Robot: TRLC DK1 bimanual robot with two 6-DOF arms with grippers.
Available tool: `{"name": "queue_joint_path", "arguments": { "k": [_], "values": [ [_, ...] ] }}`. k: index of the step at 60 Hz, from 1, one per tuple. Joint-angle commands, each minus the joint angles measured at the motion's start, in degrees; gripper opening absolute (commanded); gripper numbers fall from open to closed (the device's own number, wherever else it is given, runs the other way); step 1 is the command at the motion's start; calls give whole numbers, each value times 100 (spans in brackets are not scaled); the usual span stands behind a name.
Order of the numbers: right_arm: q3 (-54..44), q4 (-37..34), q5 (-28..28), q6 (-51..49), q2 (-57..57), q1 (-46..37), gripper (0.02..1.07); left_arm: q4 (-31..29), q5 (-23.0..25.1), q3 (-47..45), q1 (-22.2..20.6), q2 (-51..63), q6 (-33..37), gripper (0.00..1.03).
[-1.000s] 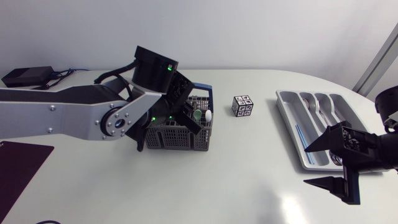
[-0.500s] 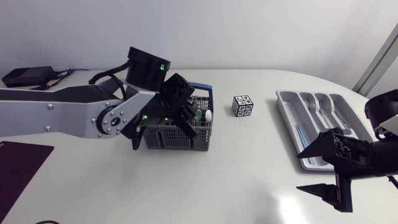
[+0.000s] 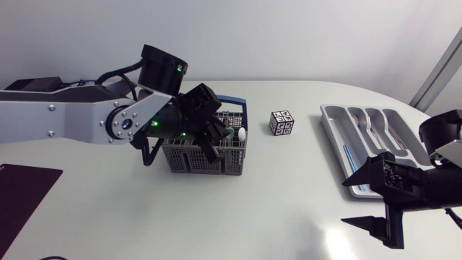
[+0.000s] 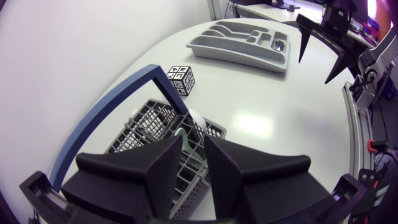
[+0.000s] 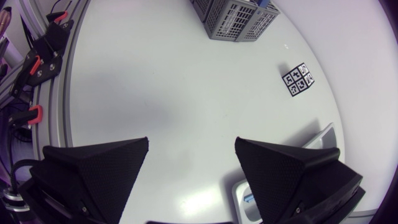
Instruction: Transfer all utensils from the basket to the drawer tray.
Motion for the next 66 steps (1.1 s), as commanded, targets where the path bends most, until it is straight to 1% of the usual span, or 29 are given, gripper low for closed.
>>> {"name": "queue_joint_path", "arguments": {
  "k": [1, 2, 6, 9, 19, 36, 58, 66],
  "values": [
    [-209, 67, -33, 86, 14, 43, 102, -180, 126, 264, 71, 191, 178, 30],
    [-218, 67, -33, 86, 23, 43, 102, -206, 126, 273, 80, 200, 178, 31],
    [-253, 93, -33, 86, 23, 43, 102, -531, 126, 458, 115, 279, 178, 44],
    [-271, 128, -33, 77, 23, 43, 102, -558, 126, 493, 133, 279, 178, 49],
    [-279, 146, -33, 68, 32, 43, 102, -567, 126, 537, 133, 332, 354, 49],
    [-306, 216, -42, 42, 49, 43, 102, -628, 249, 642, 159, 560, 925, 49],
    [-271, 330, -68, 24, 199, 43, 102, -628, 249, 976, 282, 956, 1119, 49],
    [-262, 410, -95, 24, 252, 43, 102, -716, 276, 1117, 291, 1114, 1163, 49]
  ]
}}
